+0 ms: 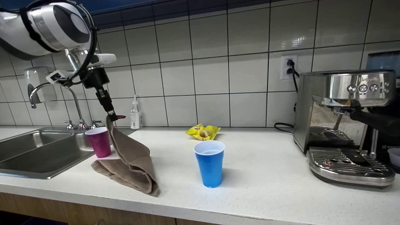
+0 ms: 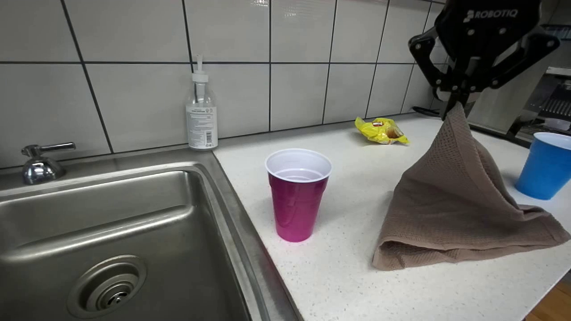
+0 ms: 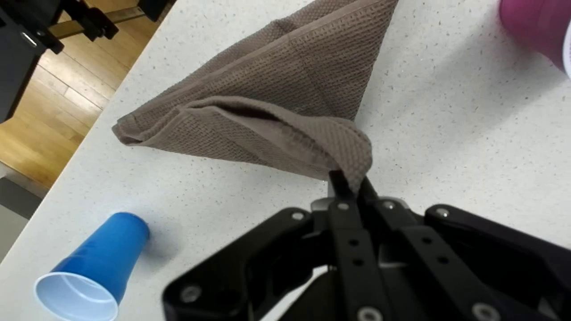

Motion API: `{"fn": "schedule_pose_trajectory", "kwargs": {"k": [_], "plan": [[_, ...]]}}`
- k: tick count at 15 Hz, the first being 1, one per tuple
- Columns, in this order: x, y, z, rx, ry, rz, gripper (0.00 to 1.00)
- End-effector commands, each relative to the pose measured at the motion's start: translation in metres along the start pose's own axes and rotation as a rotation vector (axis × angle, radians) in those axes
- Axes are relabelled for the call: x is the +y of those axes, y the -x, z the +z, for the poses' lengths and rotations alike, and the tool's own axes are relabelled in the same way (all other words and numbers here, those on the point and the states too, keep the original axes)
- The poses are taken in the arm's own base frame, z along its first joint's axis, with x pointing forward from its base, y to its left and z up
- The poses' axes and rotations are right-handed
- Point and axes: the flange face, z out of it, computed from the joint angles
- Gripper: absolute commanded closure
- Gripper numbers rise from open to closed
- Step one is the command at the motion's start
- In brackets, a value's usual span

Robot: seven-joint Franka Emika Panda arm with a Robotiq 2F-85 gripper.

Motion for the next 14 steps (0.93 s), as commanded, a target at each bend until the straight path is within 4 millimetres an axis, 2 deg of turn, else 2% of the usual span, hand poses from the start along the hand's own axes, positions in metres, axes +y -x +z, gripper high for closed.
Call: {"fn": "schedule_pose_trajectory", "kwargs": {"k": [1, 14], "plan": [[-0.006, 0.014, -0.001, -0.001, 0.007, -0.005, 0.99], [-0.033, 0.049, 0.023, -0.038, 0.045, -0.093, 0.99]]}}
